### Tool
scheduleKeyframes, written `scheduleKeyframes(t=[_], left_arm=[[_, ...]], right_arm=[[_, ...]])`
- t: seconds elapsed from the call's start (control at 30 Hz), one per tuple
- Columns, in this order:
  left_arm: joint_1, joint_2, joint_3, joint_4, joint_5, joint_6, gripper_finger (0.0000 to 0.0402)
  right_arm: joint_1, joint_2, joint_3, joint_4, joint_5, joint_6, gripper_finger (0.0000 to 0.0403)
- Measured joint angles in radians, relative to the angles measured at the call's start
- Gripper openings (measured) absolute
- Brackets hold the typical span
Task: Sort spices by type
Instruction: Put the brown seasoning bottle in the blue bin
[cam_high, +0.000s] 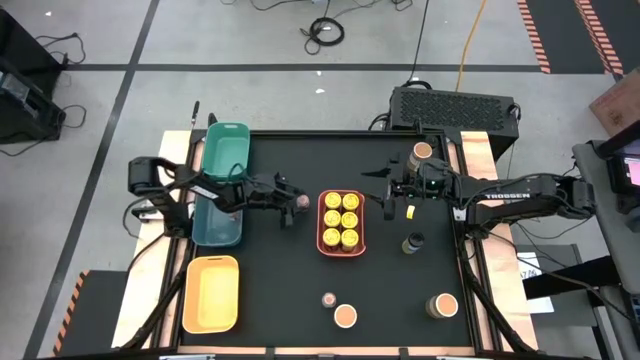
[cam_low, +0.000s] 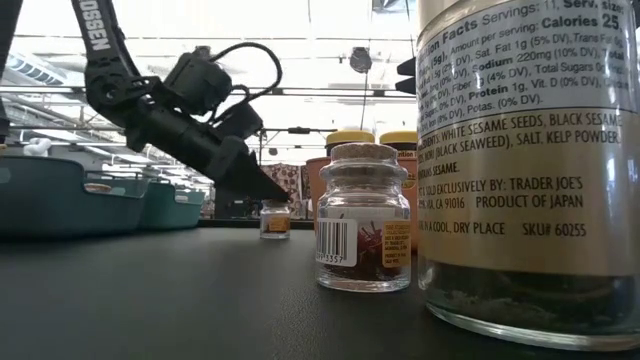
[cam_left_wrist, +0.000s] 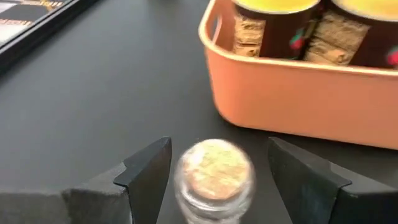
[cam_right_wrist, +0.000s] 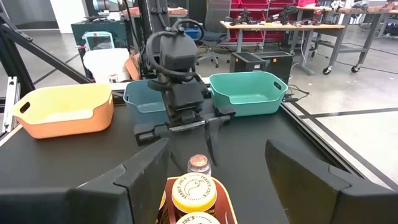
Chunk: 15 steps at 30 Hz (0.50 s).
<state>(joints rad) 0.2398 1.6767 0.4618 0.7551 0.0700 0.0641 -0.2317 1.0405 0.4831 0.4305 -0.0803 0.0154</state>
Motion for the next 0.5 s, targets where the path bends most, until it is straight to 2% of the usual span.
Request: scheduleKeyframes(t=[0.13,0.5], left_arm=[[0.0,0.017,0.002,-0.006,-0.039,0.012,0.0267],[0.0,0.016,0.004,-0.009,-0.04,0.02,0.0261]], right_arm=[[0.0,0.0,0.0,-0.003,0.0,0.0,0.0258],[0.0,0.0,0.0,-0.01,0.0,-0.001,0.0258]])
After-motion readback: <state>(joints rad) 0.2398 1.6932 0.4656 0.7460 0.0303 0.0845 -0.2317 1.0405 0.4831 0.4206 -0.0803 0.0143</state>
